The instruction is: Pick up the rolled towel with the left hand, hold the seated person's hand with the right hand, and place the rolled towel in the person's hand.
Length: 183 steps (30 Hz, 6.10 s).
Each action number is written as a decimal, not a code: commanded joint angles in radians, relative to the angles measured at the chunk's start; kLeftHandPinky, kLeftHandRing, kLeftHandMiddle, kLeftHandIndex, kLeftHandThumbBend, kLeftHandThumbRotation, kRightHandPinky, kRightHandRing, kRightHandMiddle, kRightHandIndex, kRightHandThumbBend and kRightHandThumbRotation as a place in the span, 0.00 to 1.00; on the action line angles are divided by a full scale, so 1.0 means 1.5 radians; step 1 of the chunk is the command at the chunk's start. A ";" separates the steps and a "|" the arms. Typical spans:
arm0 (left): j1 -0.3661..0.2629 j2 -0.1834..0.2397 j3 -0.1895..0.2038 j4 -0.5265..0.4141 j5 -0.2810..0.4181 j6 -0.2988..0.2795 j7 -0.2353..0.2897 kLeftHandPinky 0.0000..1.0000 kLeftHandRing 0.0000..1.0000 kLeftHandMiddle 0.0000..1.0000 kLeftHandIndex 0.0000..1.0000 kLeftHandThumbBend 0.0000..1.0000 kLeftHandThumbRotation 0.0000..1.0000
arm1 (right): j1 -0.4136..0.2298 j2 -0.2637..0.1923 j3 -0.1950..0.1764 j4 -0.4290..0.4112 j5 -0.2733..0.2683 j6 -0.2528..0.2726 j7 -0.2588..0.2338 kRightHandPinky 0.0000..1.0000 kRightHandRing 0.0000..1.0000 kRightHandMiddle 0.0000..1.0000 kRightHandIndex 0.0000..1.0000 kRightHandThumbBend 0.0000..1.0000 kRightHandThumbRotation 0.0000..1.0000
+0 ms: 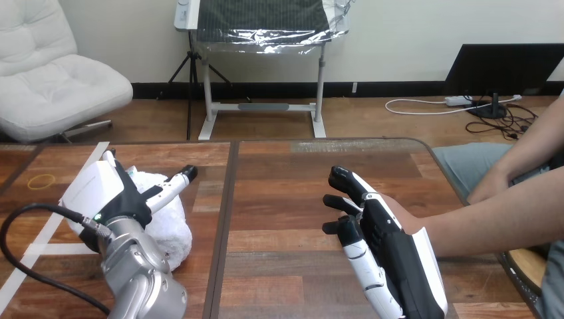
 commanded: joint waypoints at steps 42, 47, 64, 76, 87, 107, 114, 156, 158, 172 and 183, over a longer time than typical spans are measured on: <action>-0.065 0.055 -0.085 0.068 0.055 0.078 -0.059 0.76 0.84 0.90 0.94 1.00 0.89 | -0.024 0.019 -0.015 -0.017 0.005 0.009 0.020 0.64 0.82 0.91 0.88 0.67 0.90; -0.068 0.052 -0.086 0.075 0.051 0.076 -0.056 0.67 0.75 0.82 0.92 1.00 0.88 | -0.025 0.018 -0.015 -0.015 0.008 0.005 0.023 0.64 0.82 0.91 0.87 0.67 0.90; -0.080 0.041 -0.081 0.110 0.031 0.047 -0.047 0.44 0.53 0.65 0.84 0.95 0.83 | -0.025 0.017 -0.015 -0.014 0.013 0.007 0.030 0.65 0.84 0.91 0.87 0.67 0.91; -0.094 0.035 -0.087 0.149 0.023 0.021 -0.045 0.40 0.50 0.63 0.84 0.94 0.84 | -0.023 0.018 -0.016 -0.017 0.011 0.011 0.032 0.65 0.84 0.91 0.87 0.67 0.91; -0.112 0.026 -0.091 0.187 0.011 0.005 -0.042 0.42 0.54 0.67 0.83 0.95 0.85 | -0.023 0.014 -0.017 -0.016 0.007 0.010 0.034 0.65 0.84 0.91 0.87 0.66 0.91; -0.148 0.013 -0.127 0.276 0.010 -0.035 -0.022 0.45 0.54 0.64 0.76 0.92 0.84 | -0.023 0.011 -0.018 -0.020 -0.001 0.018 0.038 0.66 0.84 0.90 0.87 0.65 0.91; -0.169 0.009 -0.154 0.320 0.020 -0.034 -0.027 0.47 0.55 0.64 0.74 0.91 0.83 | -0.024 0.011 -0.017 -0.022 0.003 0.020 0.042 0.66 0.84 0.90 0.87 0.63 0.91; -0.139 -0.008 -0.179 0.344 -0.002 -0.097 0.051 0.18 0.22 0.31 0.49 0.78 0.01 | -0.026 0.011 -0.024 -0.020 0.014 0.018 0.063 0.69 0.84 0.89 0.87 0.59 0.87; -0.134 -0.009 -0.177 0.340 -0.004 -0.101 0.055 0.17 0.21 0.31 0.48 0.78 0.01 | -0.026 0.011 -0.025 -0.018 0.016 0.017 0.064 0.69 0.85 0.89 0.87 0.59 0.87; -0.083 0.005 -0.153 0.281 -0.030 -0.168 0.103 0.21 0.27 0.38 0.48 0.76 0.00 | -0.029 0.013 -0.027 -0.011 0.018 0.011 0.070 0.70 0.84 0.88 0.86 0.59 0.86; -0.037 0.012 -0.119 0.245 -0.059 -0.263 0.159 0.17 0.23 0.33 0.48 0.71 0.00 | -0.033 0.013 -0.029 -0.002 0.018 0.005 0.070 0.69 0.83 0.86 0.85 0.57 0.85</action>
